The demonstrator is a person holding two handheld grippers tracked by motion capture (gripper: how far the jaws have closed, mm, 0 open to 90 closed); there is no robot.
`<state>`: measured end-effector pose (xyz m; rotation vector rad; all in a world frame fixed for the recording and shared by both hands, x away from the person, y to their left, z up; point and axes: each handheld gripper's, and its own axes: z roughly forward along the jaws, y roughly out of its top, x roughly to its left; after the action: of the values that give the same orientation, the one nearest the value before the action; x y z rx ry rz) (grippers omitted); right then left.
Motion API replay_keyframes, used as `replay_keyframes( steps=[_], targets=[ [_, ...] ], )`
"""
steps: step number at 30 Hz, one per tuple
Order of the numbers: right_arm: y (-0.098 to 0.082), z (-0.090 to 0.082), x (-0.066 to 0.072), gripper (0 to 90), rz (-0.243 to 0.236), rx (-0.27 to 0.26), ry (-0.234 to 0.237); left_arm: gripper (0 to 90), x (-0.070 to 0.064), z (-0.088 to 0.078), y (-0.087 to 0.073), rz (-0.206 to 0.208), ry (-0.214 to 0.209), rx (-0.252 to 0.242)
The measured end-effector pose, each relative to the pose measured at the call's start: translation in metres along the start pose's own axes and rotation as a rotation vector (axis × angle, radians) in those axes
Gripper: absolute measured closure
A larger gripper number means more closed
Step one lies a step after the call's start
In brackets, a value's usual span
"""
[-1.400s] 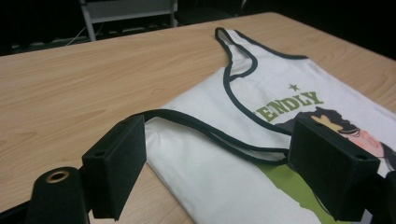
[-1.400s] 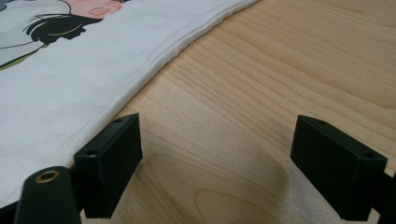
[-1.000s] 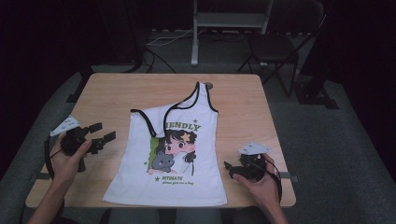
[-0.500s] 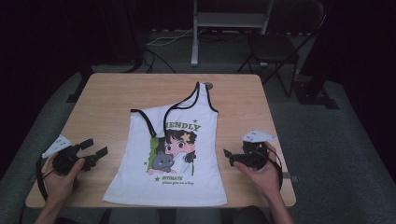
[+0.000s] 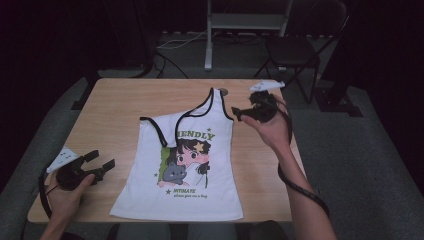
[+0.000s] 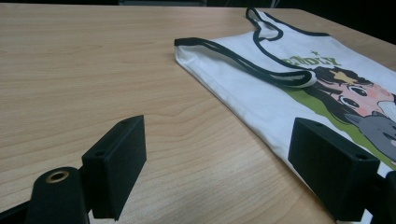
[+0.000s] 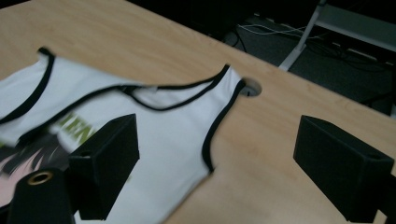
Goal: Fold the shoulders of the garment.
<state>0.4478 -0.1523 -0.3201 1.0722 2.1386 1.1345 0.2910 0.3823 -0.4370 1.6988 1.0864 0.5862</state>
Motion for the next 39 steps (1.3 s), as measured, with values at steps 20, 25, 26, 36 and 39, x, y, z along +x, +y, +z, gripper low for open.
replay_keyframes(
  steps=[20,25,26,36,39],
  targets=[
    [0.040,0.135,-0.055,23.8,0.121,0.147,-0.030,18.8,-0.005,-0.005,-0.003,0.010,0.044,0.001],
    [0.042,0.156,-0.058,29.8,0.129,0.150,-0.016,18.8,-0.005,-0.007,-0.004,-0.009,0.041,-0.002],
    [0.041,0.169,-0.056,32.7,0.114,0.167,-0.008,18.8,-0.004,-0.007,-0.004,-0.009,0.040,-0.001],
    [0.027,0.205,-0.061,42.0,0.169,0.226,-0.005,18.8,-0.005,-0.007,-0.004,0.002,0.042,0.008],
    [0.024,0.213,-0.060,42.0,0.186,0.241,-0.013,18.8,-0.006,-0.007,-0.003,0.005,0.043,0.011]
  ],
)
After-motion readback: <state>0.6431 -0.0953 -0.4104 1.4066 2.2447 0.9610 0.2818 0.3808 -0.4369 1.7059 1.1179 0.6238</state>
